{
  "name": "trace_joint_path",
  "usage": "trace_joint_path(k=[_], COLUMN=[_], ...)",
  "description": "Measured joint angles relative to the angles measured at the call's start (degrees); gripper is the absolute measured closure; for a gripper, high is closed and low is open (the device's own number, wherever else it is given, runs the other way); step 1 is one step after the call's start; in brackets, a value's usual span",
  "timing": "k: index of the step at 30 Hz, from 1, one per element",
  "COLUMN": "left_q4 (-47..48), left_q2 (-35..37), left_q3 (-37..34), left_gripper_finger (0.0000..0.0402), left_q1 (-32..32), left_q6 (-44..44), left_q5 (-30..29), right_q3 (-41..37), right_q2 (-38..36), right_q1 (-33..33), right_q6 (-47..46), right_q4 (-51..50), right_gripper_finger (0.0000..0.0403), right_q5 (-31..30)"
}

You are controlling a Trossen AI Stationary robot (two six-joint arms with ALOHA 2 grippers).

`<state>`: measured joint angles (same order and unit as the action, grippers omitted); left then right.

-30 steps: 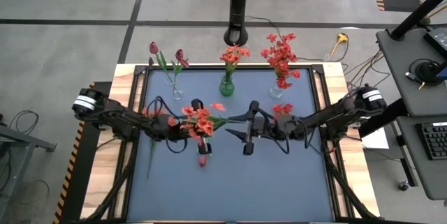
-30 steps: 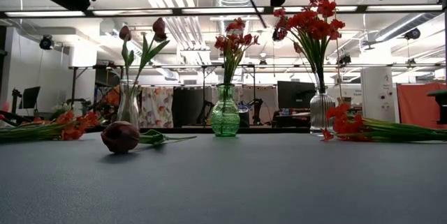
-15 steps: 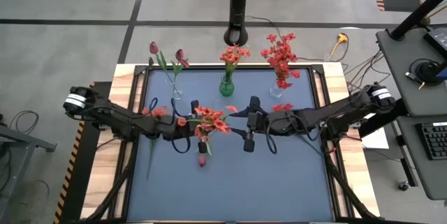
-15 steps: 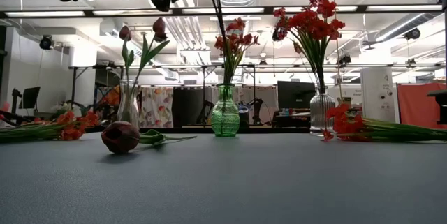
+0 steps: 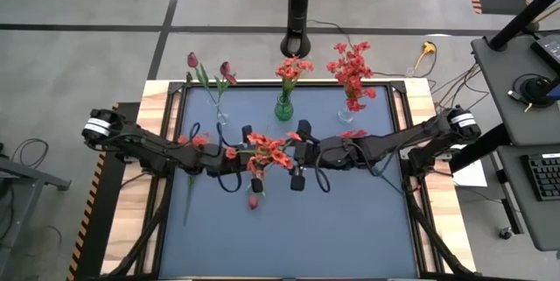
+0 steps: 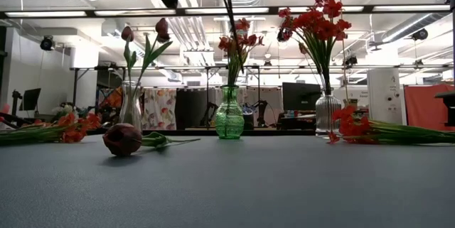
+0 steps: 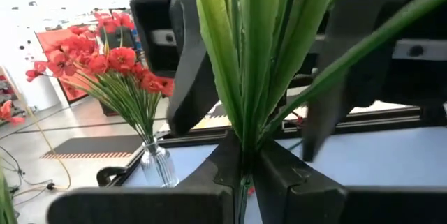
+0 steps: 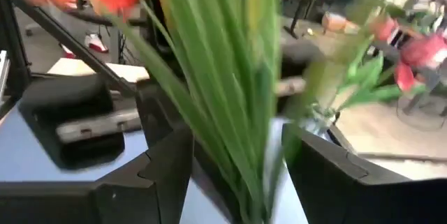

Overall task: Sort flowers into vase by color
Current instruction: Put the right orange flowers into the green vase

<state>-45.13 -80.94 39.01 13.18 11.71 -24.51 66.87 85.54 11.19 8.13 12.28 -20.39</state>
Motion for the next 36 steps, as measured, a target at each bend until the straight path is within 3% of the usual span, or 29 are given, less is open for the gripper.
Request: trace_joint_path(k=[5, 12, 18, 24, 29, 36], left_q4=[0.05, -0.04, 0.0, 1.49, 12.09, 35.05], left_q2=[-0.17, 0.21, 0.28, 0.76, 4.8, 16.3], left_q3=[0.36, 0.36, 0.34, 0.34, 0.32, 0.3], left_gripper_finger=[0.0391, 0.0381, 0.0335, 0.0277, 0.0246, 0.0235], left_q1=[0.01, 0.01, 0.05, 0.13, 0.3, 1.86], left_q6=[-0.05, -0.22, -0.86, -1.8, -5.56, -13.02], left_q5=[0.0, -0.45, -0.42, -0.52, -0.61, -1.05], right_q3=[1.23, 0.96, 0.9, 0.9, 1.35, 1.4], right_q2=[0.54, 0.39, 0.31, 0.27, -0.66, -3.04], right_q1=[0.03, 0.01, 0.01, 0.01, -0.86, -7.09], right_q6=[0.93, 0.91, 1.26, 1.88, 3.11, 4.28], right_q4=[-0.05, -0.14, -0.14, -0.23, -0.3, 0.34], right_gripper_finger=[0.0218, 0.029, 0.0343, 0.0359, 0.0358, 0.036], right_q5=[0.1, 0.93, 1.32, 1.35, 1.28, 2.89])
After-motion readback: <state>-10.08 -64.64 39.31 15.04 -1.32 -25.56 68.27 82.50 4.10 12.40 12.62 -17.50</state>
